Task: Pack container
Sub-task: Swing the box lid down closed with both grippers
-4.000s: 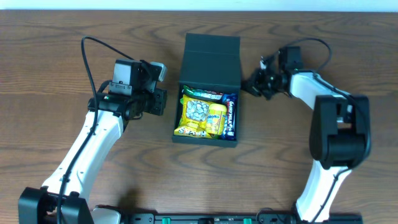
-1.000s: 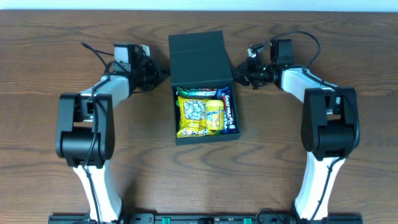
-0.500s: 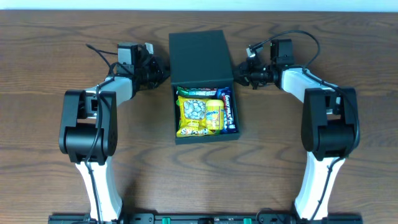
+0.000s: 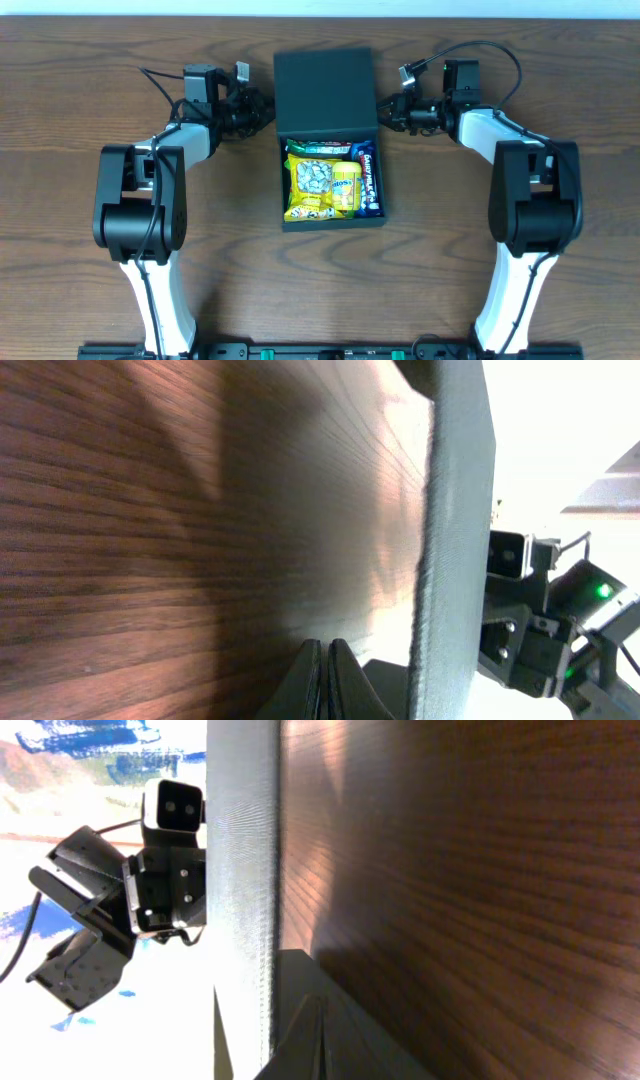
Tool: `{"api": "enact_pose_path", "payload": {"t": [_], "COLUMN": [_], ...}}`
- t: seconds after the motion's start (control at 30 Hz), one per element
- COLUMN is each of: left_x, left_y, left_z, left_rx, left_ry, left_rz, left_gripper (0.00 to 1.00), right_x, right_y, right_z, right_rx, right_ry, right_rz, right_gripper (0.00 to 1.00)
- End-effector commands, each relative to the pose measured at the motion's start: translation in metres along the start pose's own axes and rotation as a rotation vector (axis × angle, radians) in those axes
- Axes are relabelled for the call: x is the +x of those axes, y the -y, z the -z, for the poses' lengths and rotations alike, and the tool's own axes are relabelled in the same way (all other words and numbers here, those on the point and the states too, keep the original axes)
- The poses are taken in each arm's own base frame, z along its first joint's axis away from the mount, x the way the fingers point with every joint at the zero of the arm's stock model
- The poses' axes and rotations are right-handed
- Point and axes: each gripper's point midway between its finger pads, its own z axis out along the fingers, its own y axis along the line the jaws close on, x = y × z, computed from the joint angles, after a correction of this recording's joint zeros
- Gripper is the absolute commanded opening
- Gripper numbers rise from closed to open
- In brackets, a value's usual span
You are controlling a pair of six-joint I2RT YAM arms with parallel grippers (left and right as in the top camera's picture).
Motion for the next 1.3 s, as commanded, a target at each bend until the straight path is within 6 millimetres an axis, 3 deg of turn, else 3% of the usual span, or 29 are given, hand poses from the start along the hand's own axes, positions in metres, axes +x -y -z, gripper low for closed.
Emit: {"api": "enact_pose_path", "payload": {"t": [0.0,0.5,0.73,1.03,1.27], "left_x": [0.001,-0.008,-0.008,0.012,0.035], "left_y": [0.026,0.072,0.1,0.112,0.109], "left_z": [-0.004,0.003,0.017,0.038,0.058], "left_rx": [0.083,0.21,0.244,0.182,0.074], "left_ry": [-0.051,-0.096,-0.085,-0.121,-0.165], "left_rz": [-0.083,-0.19,-0.278,-0.367,-0.427], "left_gripper": [0.06,0.06,0.06,0.05,0.06], "right_x": [-0.004,-0.02,-0.023,-0.011,0.005], "right_y": [-0.028,-0.065,-0.076,-0.073,-0.087], "right_z": [0.008,0.031,0.037,0.047,0.075], "right_rx": [-0.09,-0.084,-0.067,0.051,0.226], "right_ry": [-0.019,0.049,0.071,0.072,0.104], "right_rz": [0.069,0.15,0.15,0.093,0.092], "right_gripper": [0.01,0.02,0.02,0.02,0.02]}}
